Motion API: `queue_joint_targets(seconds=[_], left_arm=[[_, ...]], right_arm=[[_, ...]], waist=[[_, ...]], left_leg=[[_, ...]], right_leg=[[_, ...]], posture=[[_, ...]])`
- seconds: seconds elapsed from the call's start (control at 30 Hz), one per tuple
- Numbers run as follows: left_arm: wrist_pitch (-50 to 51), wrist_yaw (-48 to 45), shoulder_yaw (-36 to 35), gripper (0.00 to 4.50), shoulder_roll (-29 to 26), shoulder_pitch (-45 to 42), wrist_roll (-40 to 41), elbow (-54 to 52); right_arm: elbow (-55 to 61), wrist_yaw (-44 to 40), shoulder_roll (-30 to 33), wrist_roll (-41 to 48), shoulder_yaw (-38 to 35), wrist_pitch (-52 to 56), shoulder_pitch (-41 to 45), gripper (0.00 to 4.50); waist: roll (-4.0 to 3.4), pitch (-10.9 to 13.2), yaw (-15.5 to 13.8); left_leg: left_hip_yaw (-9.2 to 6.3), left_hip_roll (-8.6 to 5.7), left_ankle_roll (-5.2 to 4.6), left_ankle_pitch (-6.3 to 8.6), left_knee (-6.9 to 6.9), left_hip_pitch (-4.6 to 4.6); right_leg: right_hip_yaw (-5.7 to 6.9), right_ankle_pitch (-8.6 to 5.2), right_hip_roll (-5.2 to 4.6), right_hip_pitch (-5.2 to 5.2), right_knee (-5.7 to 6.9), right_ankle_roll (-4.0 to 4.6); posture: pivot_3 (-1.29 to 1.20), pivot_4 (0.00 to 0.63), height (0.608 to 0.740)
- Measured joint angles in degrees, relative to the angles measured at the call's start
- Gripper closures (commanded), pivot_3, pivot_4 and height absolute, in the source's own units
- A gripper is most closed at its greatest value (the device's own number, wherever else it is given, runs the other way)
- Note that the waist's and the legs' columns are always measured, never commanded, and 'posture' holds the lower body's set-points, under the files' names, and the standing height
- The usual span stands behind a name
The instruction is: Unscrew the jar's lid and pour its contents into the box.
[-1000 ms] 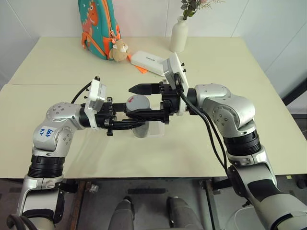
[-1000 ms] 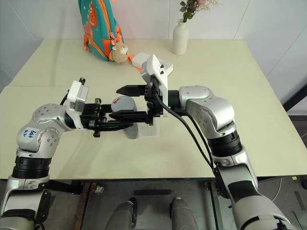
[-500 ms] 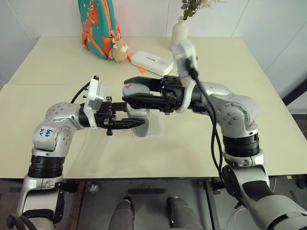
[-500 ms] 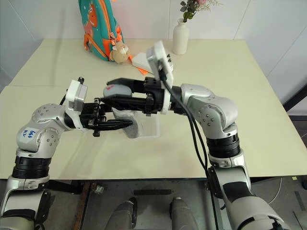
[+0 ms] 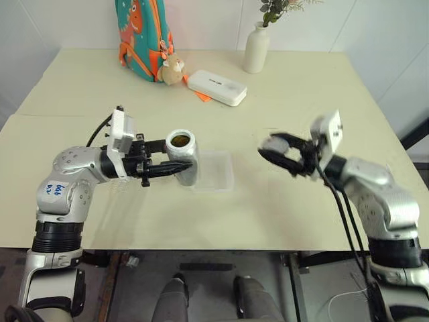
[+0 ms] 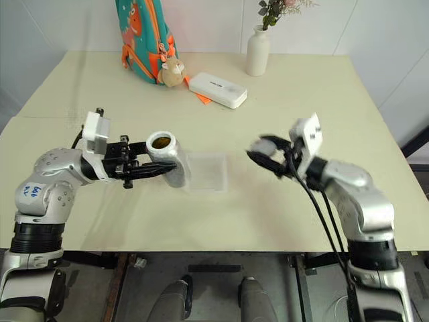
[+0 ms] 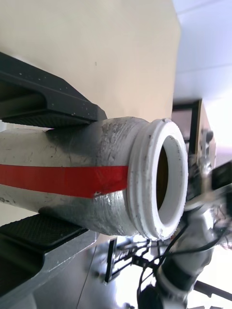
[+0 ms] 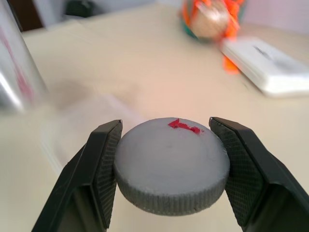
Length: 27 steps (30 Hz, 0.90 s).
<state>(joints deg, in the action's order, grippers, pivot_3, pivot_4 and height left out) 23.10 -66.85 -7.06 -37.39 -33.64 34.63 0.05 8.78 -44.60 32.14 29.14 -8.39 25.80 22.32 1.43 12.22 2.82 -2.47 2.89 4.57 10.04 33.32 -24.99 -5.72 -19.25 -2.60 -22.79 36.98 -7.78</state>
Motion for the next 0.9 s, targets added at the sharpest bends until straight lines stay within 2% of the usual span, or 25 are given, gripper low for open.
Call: queue_joint_targets(seconds=[0.13,0.23,0.43,0.67,0.9], left_arm=[[0.0,1.0,-1.3,2.52,0.2,-1.3,0.0,3.6],[-0.1,0.9,-1.4,2.52,0.2,-3.0,0.0,5.6],[-0.5,-0.5,-0.8,2.52,0.9,-4.4,-0.4,8.0],[-3.2,-1.7,0.5,2.52,1.1,-6.4,-2.7,11.3],[-11.5,-2.7,3.9,2.52,1.0,-12.7,-10.7,20.8]], right_arm=[[-4.6,2.3,-2.8,-0.1,-4.8,-4.5,-5.6,1.89],[-9.2,3.1,-4.5,-0.8,-5.5,-6.0,-7.4,1.89],[-11.2,3.1,-4.8,-0.9,-5.5,-7.9,-7.3,0.02],[-8.1,1.9,-2.9,0.8,-5.5,-5.7,-6.0,0.02],[7.7,-0.6,3.6,5.6,1.5,7.3,1.3,0.02]], waist=[[0.00,0.0,0.3],[0.00,0.0,0.5],[0.00,0.0,0.4],[0.00,0.0,0.3],[-0.01,0.0,0.2]], left_leg=[[-0.01,0.02,0.02,-0.01,0.10,0.07],[0.03,0.01,0.02,-0.03,0.19,0.10],[0.05,0.01,0.02,-0.05,0.17,0.34],[0.05,0.01,0.02,-0.05,0.15,0.34],[0.06,0.01,0.03,-0.05,0.09,0.42]], right_leg=[[0.00,0.01,0.02,0.03,0.13,-0.02],[-0.04,0.10,0.02,0.08,0.15,-0.07],[-0.06,0.12,0.03,0.28,0.14,-0.08],[-0.07,0.13,0.03,0.27,0.16,-0.08],[-0.09,0.11,0.05,0.26,0.21,-0.07]], posture=[[0.00,0.150,0.740],[0.00,0.150,0.740],[0.00,0.150,0.740],[0.00,0.150,0.740],[0.00,0.150,0.740]])
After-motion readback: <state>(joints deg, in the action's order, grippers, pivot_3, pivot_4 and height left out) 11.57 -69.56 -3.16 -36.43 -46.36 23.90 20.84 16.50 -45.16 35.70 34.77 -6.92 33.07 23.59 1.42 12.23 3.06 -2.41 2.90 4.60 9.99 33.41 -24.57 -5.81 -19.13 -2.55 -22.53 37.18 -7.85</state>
